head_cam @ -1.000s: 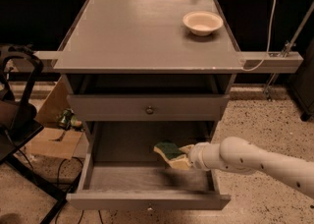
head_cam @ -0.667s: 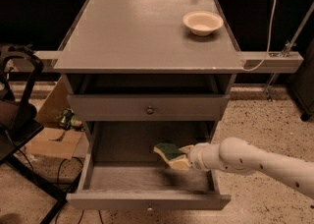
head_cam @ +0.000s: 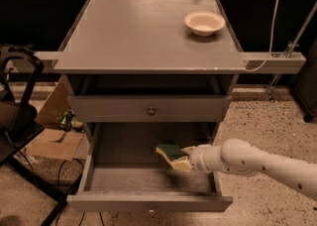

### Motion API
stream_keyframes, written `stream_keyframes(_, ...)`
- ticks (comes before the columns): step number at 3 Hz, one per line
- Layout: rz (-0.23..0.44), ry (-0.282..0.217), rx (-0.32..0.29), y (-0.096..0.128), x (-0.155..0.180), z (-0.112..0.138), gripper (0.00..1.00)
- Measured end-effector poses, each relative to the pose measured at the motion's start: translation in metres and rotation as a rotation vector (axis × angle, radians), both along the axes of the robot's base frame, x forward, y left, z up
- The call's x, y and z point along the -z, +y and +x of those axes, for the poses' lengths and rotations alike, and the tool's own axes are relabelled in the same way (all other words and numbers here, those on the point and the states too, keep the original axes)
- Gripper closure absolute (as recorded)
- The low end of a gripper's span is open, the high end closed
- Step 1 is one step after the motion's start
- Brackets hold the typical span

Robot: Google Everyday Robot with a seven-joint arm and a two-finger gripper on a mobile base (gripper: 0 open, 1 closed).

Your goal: Place sponge into middle drawer

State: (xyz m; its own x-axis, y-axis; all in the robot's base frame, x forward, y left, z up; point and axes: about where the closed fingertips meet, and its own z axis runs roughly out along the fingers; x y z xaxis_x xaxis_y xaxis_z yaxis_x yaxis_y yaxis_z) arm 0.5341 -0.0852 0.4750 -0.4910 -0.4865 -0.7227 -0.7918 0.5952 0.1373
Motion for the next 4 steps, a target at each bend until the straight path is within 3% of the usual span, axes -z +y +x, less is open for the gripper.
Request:
stream_keyframes(1, 0.0, 0.0, 0.0, 0.0, 0.0, 0.0, 0.15)
stream_keyframes(2, 0.0, 0.0, 0.0, 0.0, 0.0, 0.0, 0.0)
stream_keyframes(4, 0.011, 0.005, -0.024, -0.001, -0.016, -0.001, 0.0)
